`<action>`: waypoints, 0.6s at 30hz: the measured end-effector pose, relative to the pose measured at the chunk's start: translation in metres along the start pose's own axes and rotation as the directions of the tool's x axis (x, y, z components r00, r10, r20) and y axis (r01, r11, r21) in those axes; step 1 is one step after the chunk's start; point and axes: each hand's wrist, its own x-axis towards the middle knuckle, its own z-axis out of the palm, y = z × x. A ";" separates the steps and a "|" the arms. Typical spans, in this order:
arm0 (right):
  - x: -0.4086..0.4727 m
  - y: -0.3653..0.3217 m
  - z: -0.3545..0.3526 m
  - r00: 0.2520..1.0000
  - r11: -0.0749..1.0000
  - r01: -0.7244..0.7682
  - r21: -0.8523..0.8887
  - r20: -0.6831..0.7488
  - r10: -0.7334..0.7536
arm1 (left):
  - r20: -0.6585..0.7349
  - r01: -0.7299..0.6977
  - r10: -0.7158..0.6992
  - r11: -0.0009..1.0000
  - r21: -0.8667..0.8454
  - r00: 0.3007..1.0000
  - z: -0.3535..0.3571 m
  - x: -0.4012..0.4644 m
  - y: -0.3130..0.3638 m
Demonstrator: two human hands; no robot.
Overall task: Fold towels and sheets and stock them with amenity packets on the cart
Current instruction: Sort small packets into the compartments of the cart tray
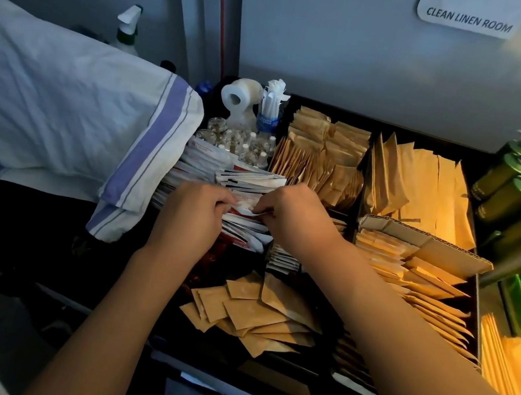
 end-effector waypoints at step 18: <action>-0.091 0.041 -0.047 0.966 0.979 -0.167 0.117 0.217 0.139 | -0.102 -0.195 0.186 0.977 -0.091 0.977 -0.029 -0.030 0.030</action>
